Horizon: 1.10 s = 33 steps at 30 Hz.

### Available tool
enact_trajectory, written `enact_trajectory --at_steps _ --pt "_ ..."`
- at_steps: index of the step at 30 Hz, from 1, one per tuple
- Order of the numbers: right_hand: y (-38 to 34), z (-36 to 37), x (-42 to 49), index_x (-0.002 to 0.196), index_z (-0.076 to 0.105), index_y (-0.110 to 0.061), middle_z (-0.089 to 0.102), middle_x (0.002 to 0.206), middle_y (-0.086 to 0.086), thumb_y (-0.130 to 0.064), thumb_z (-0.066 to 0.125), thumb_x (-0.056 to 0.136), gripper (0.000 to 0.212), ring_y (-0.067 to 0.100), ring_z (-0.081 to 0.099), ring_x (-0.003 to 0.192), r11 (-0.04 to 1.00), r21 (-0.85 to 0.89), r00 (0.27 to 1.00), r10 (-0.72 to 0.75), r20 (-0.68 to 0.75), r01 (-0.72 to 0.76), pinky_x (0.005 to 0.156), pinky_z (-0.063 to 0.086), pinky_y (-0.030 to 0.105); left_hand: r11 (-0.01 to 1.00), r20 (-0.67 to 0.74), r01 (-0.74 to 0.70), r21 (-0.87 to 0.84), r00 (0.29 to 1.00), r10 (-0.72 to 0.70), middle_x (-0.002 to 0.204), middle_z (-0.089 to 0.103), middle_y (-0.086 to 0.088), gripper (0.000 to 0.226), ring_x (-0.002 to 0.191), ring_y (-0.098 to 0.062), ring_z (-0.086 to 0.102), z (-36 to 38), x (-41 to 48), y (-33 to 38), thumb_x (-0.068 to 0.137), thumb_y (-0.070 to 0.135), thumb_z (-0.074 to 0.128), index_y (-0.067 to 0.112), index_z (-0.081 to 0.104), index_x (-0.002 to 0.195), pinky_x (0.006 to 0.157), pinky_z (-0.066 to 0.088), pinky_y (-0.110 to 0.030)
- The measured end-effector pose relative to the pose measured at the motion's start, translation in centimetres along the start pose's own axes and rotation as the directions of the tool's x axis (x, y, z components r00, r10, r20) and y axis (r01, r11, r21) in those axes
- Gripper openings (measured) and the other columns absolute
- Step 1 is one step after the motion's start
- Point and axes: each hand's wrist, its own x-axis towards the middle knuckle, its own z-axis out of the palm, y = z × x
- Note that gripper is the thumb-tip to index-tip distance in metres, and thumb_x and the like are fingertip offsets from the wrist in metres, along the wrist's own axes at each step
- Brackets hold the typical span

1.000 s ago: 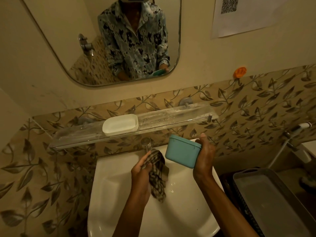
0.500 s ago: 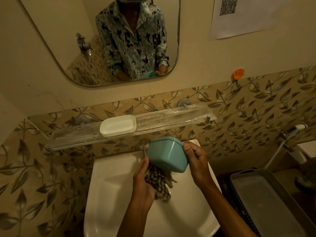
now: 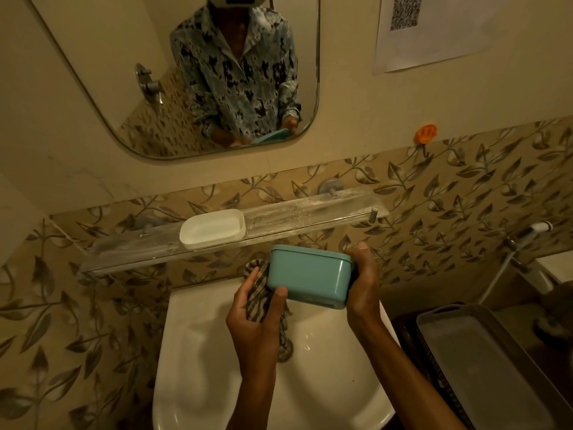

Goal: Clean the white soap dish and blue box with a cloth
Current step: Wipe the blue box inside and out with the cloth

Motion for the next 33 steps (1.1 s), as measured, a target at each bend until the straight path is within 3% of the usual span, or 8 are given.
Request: enact_trajectory --at_steps 9,13,18,23,25,28,31,33 --pt "-0.5 -0.8 0.2 0.060 0.060 -0.013 0.066 0.050 -0.003 -0.039 0.051 0.083 0.036 0.008 0.064 0.049 0.991 -0.093 0.989 -0.103 -0.106 0.094 0.045 0.048 0.021 0.990 -0.106 -0.131 0.061 0.985 0.137 0.118 0.063 0.009 0.044 0.106 -0.006 0.061 -1.5 1.1 2.6 0.086 0.020 0.065 0.039 0.054 0.124 0.085 0.055 -0.032" --pt "-0.5 -0.3 -0.6 0.058 0.057 -0.012 0.063 0.051 0.001 -0.027 0.049 0.097 0.042 0.010 0.065 0.050 0.989 -0.128 0.990 -0.094 -0.110 0.079 0.045 0.047 0.021 0.910 0.045 -0.324 0.257 0.945 0.324 0.118 0.059 0.011 0.045 0.103 0.008 0.057 0.3 0.1 3.3 0.089 0.014 0.059 0.037 0.050 0.126 0.075 0.053 -0.013" --pt "-0.4 0.6 -0.3 0.057 0.055 -0.008 0.059 0.057 0.009 -0.031 0.045 0.098 0.048 0.024 0.060 0.054 0.984 -0.170 0.976 -0.086 -0.200 0.052 0.054 0.045 0.032 0.669 0.230 -0.544 0.507 0.833 0.503 0.130 0.055 -0.001 0.044 0.126 -0.017 0.045 3.6 -2.7 1.2 0.088 0.013 0.046 0.032 0.048 0.128 0.101 0.046 -0.040" --pt "1.8 -2.0 -2.6 0.120 0.057 -0.022 0.071 0.095 -0.014 -0.029 0.041 0.101 0.026 0.002 0.067 0.094 0.979 0.094 0.982 0.174 0.078 -0.181 0.078 0.054 0.023 0.486 0.415 -0.743 0.460 0.664 0.622 0.126 0.058 0.007 0.041 0.125 -0.012 0.041 5.7 -6.4 0.9 0.087 0.018 0.045 0.025 0.051 0.127 0.109 0.024 -0.020" --pt "0.5 -1.4 -2.1 0.103 0.062 -0.009 0.068 0.081 -0.006 -0.026 0.040 0.101 0.028 -0.002 0.067 0.071 0.994 0.043 0.995 0.100 -0.026 -0.099 0.061 0.053 0.017 0.492 0.399 -0.730 0.474 0.676 0.619 0.129 0.055 0.004 0.045 0.126 -0.014 0.039 5.3 -5.3 0.4 0.086 0.012 0.042 0.024 0.049 0.129 0.109 0.026 -0.020" --pt "-1.2 -0.4 -1.3 0.062 0.052 -0.011 0.056 0.060 0.004 -0.026 0.043 0.099 0.040 0.015 0.058 0.054 0.998 -0.063 0.973 0.016 -0.231 -0.031 0.053 0.044 0.027 0.546 0.309 -0.631 0.550 0.762 0.569 0.135 0.043 0.002 0.058 0.128 -0.020 0.034 3.8 -2.5 0.1 0.082 0.004 0.038 0.029 0.042 0.134 0.106 0.036 -0.038" --pt "-0.7 -0.6 -1.8 0.060 0.047 -0.009 0.056 0.061 0.011 -0.031 0.044 0.098 0.044 0.024 0.059 0.058 0.992 -0.110 0.964 0.029 -0.264 -0.060 0.056 0.044 0.032 0.729 0.167 -0.418 0.541 0.904 0.394 0.136 0.044 -0.002 0.072 0.129 -0.023 0.037 3.0 -0.5 0.2 0.079 -0.011 0.049 0.038 0.041 0.131 0.100 0.045 -0.050" --pt "-0.7 -0.3 -1.7 0.059 0.047 -0.008 0.055 0.060 0.013 -0.031 0.044 0.098 0.046 0.026 0.059 0.058 0.989 -0.142 0.964 -0.004 -0.265 -0.034 0.057 0.044 0.035 0.724 0.144 -0.436 0.535 0.891 0.431 0.132 0.044 0.004 0.072 0.130 -0.019 0.034 3.3 -1.2 0.0 0.080 -0.008 0.049 0.040 0.039 0.133 0.100 0.044 -0.049"
